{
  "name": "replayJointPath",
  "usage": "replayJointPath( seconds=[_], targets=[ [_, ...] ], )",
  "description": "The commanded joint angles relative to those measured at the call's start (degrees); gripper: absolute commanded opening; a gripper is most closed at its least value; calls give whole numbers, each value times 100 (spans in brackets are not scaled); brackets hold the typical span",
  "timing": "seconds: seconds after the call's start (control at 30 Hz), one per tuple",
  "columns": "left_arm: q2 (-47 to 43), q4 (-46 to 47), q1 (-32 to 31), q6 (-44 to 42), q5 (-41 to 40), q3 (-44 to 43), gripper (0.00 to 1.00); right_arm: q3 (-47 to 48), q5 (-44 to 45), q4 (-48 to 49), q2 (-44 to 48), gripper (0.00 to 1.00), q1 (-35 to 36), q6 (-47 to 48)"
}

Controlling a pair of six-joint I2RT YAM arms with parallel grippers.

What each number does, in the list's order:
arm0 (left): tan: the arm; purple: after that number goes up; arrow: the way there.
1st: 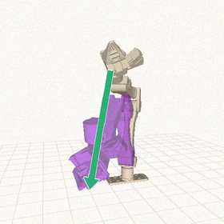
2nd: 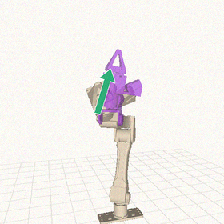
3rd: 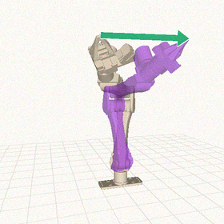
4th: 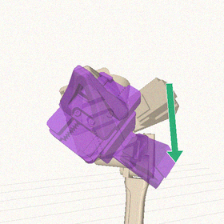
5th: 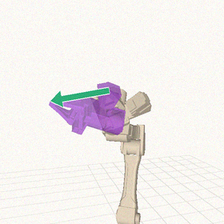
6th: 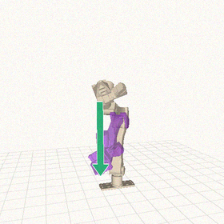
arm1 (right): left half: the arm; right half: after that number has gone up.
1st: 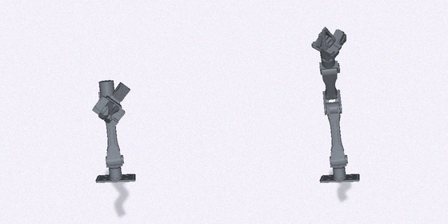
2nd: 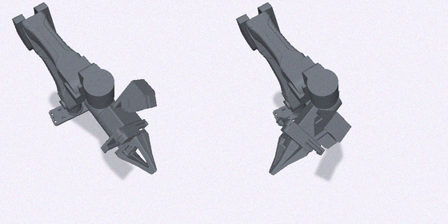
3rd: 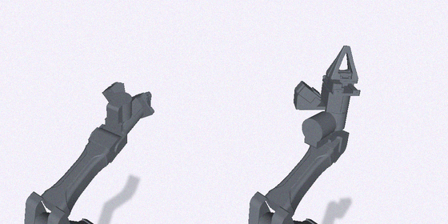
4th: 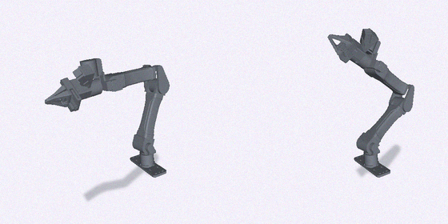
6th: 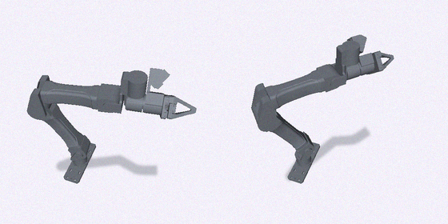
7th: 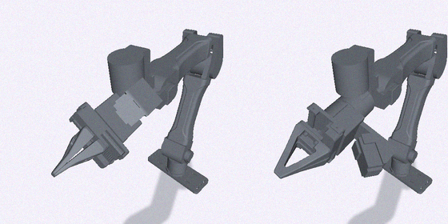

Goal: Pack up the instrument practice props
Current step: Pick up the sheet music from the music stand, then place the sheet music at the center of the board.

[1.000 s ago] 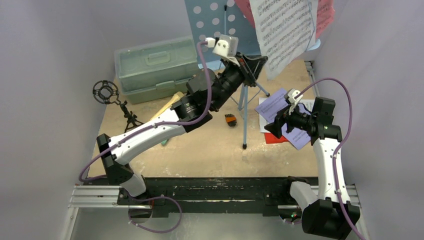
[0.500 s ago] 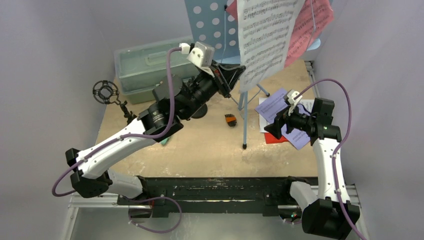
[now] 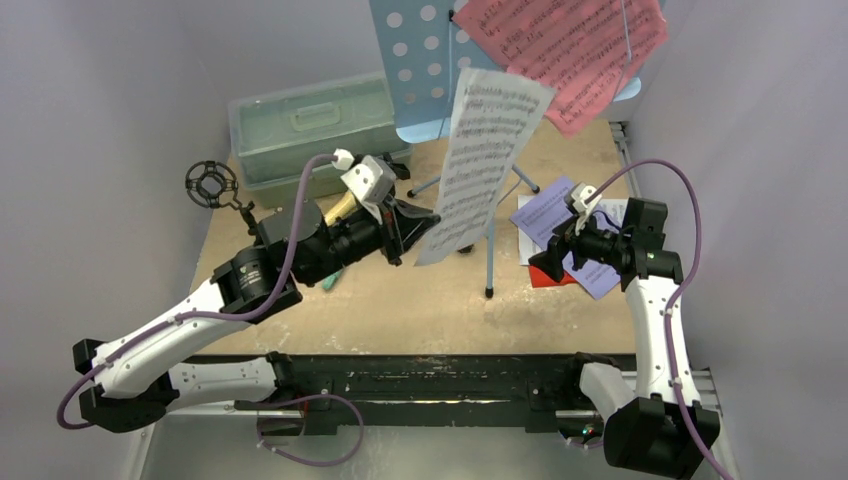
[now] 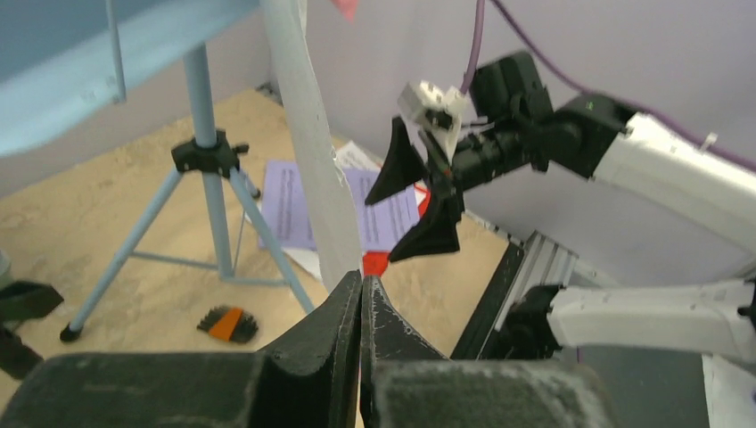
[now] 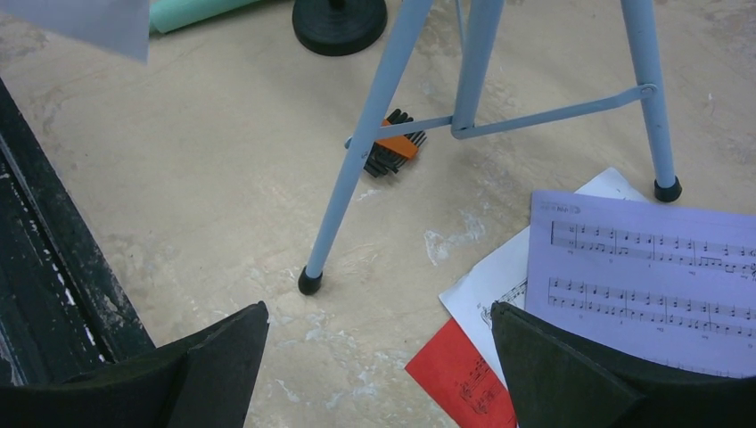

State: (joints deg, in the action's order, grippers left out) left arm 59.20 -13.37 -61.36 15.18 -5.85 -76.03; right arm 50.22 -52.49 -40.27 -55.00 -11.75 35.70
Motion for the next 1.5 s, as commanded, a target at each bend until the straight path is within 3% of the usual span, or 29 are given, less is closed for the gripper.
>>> replayJointPath(
  seconds=[0.0,0.43,0.77,1.0,1.47],
  targets=[
    [-302,-717,10,-87,390,582,0,182,-213,-315,-50,99,-12,435],
    [-174,-1258,10,-679,770,1556,0,677,-324,-1887,-317,99,30,2093],
    [231,-1417,10,-922,1004,1639,0,225,-390,-1692,-98,99,1038,2445],
    [241,-1275,10,-849,1172,1769,0,-38,-1124,-2290,214,99,1095,4046],
    [385,-1015,10,-677,1540,1885,0,34,-962,-2455,22,99,1299,4327]
  ],
)
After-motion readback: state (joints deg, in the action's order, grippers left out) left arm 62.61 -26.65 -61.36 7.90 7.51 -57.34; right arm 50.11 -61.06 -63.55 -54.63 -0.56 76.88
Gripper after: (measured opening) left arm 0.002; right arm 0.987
